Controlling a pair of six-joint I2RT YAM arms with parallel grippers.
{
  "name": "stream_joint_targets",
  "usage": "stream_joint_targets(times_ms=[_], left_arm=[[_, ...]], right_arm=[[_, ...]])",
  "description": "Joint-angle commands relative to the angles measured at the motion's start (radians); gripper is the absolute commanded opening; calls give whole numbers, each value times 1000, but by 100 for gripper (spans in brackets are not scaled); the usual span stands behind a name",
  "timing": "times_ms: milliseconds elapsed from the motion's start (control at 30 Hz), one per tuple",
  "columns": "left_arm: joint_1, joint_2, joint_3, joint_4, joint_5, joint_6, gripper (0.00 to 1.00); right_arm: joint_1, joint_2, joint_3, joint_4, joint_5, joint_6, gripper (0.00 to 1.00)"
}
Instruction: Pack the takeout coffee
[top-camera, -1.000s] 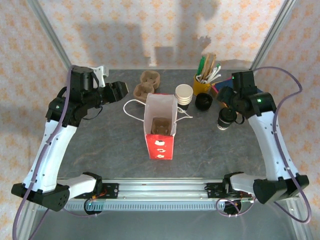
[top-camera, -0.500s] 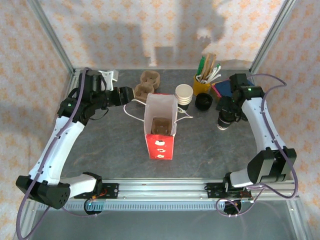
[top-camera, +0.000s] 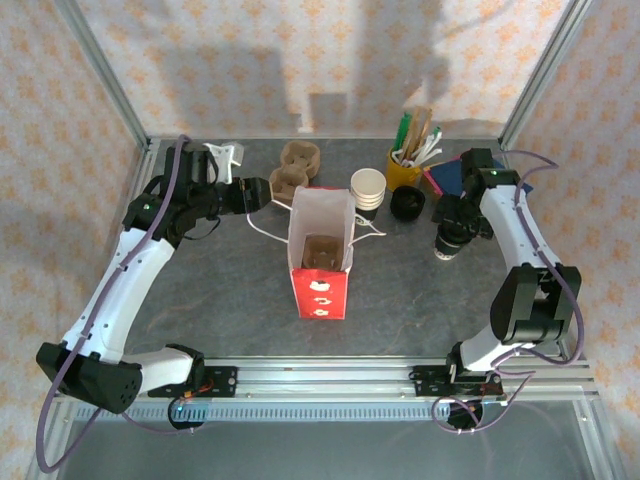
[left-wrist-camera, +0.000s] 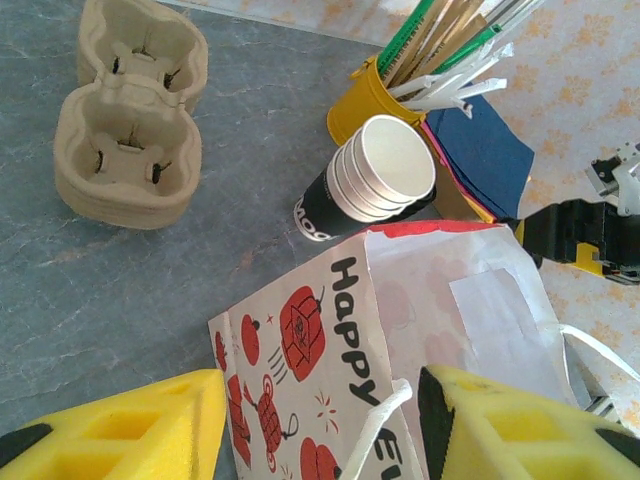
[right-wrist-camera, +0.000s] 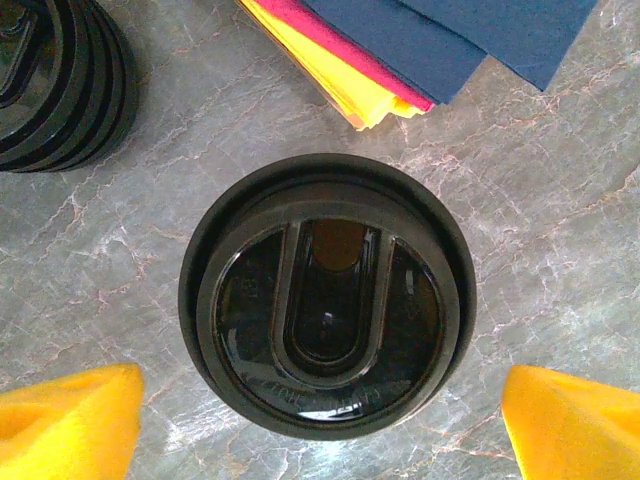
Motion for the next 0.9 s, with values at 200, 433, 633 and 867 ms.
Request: stream_joint_targets(times_ms=[200, 433, 633, 867], left_arm=[[-7, 16, -3, 25, 14, 19, 55], [-7, 20, -5, 28, 14, 14, 55], [-7, 7, -20, 35, 9, 5, 55], [-6, 14, -18, 26, 9, 11, 55]], right_arm=[[-10, 11, 3, -2, 30, -14, 88], [-10, 30, 9, 1, 23, -11, 80], [-10, 46, 12, 7, 25, -8, 82], [-18, 59, 4, 13, 13, -12, 84]])
